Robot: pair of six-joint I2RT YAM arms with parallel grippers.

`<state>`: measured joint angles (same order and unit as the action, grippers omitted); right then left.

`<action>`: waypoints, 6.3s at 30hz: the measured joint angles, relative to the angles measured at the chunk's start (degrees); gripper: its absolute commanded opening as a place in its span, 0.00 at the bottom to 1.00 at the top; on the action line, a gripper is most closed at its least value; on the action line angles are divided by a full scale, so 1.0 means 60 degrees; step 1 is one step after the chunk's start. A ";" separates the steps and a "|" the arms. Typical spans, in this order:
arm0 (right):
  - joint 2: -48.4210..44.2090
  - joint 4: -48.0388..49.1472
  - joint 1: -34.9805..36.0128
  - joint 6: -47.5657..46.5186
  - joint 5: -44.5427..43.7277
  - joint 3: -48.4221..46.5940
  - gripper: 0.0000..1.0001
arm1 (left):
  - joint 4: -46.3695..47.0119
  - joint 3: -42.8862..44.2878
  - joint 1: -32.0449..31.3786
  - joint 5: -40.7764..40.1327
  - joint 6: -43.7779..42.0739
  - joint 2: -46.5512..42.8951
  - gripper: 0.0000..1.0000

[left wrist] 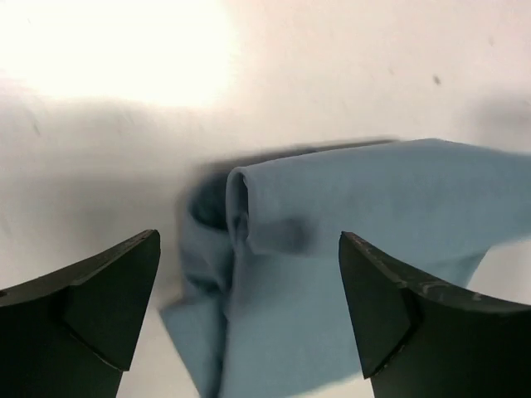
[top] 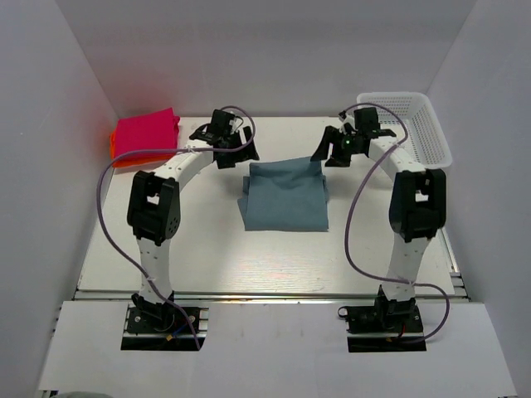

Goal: Fold and stack the t-shirts
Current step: Fold the long partially folded tshirt into a neat square, then smooth out wrinkles on the folded tshirt, then put the neatly folded tshirt into the corner of the board with the left arm

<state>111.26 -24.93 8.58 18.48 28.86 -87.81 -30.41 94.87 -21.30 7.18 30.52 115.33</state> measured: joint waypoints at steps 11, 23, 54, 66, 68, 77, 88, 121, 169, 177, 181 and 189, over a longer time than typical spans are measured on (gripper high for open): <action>0.0357 0.0831 -0.0124 -0.0590 -0.0474 -0.0776 0.90 | 0.1067 0.0776 0.0277 -0.0047 -0.0951 0.0674 1.00; -0.0466 0.2769 0.0357 -0.0208 0.1315 0.0925 0.90 | 0.3020 0.0295 -0.0535 0.2069 -0.1330 0.1100 1.00; -0.4962 0.4648 0.0153 0.0452 0.0867 0.5807 0.90 | 0.1300 -0.0922 -0.0350 0.0189 -0.1891 -0.0408 1.00; -0.7016 0.4167 0.0153 0.0703 -0.0058 0.7646 0.90 | 0.0798 -0.2776 -0.0623 0.0397 -0.1362 -0.0328 1.00; -0.7355 0.4022 0.0142 0.0663 -0.0149 0.7909 0.90 | 0.0878 -0.2732 -0.0659 0.0506 -0.1330 -0.0200 0.95; -0.8674 0.2841 0.0124 0.0466 -0.0670 0.8768 0.90 | 0.1588 -0.2310 -0.0933 0.0954 -0.1166 0.0517 0.41; -0.9839 0.2386 0.0127 0.0233 -0.1479 0.8892 0.90 | 0.1657 -0.1574 -0.1042 0.0882 -0.2120 0.0896 0.00; -0.9256 0.2889 0.0127 0.0929 -0.2211 0.9286 0.90 | -0.1286 0.5140 0.2619 -0.2728 -0.8805 0.0780 0.00; -0.5927 0.4510 0.0219 0.2095 -0.0273 0.8284 0.90 | 0.0313 0.6280 0.6215 -0.4051 -0.6743 0.3785 1.00; -0.6062 0.4626 0.0321 0.1920 -0.0135 0.8287 0.90 | 0.0324 0.5377 0.6084 -0.2335 -0.6018 0.2852 1.00; -0.6470 0.4739 0.0324 0.1810 -0.0025 0.8357 0.90 | 0.0018 0.4998 0.5854 -0.1235 -0.5584 0.2138 1.00; -0.7770 0.4965 0.0299 0.1566 -0.0240 0.9118 0.90 | 0.1956 -0.1617 0.3158 -0.0685 -0.3876 -0.2353 1.00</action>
<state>64.64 4.86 10.37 27.88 27.42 -33.10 -18.68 85.17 -2.35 3.07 7.27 101.21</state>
